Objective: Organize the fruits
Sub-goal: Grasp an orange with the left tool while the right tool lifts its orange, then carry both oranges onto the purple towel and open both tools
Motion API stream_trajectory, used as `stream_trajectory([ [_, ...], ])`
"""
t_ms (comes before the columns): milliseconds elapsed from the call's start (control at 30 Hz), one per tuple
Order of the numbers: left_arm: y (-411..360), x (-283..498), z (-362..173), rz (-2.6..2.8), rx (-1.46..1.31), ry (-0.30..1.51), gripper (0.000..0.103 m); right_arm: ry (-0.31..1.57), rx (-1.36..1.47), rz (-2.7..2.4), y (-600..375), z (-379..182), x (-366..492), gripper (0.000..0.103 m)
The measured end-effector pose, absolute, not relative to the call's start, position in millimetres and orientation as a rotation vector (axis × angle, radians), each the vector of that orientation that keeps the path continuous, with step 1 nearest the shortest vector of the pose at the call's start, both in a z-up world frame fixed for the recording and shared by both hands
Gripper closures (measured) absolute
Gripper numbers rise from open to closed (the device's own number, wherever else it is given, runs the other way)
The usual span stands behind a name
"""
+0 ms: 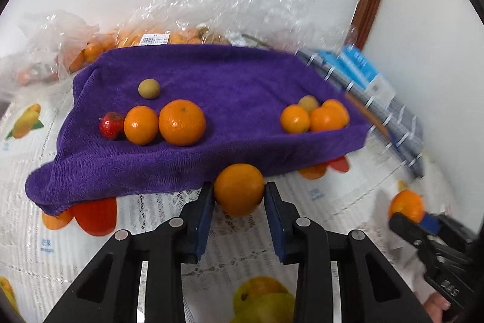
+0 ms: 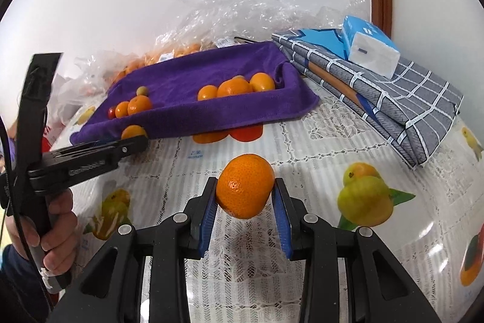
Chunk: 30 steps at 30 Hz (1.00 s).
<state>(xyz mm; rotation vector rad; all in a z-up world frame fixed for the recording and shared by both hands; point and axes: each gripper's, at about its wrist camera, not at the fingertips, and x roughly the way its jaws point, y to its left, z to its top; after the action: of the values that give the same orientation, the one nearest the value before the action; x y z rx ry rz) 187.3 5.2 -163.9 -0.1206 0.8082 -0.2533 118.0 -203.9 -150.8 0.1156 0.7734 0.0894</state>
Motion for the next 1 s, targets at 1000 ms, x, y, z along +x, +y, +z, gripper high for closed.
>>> stream_trajectory([
  [1000, 43, 175, -118, -0.198, -0.227, 0.672, 0.071, 0.67, 0.09, 0.083, -190, -93, 165, 0.067],
])
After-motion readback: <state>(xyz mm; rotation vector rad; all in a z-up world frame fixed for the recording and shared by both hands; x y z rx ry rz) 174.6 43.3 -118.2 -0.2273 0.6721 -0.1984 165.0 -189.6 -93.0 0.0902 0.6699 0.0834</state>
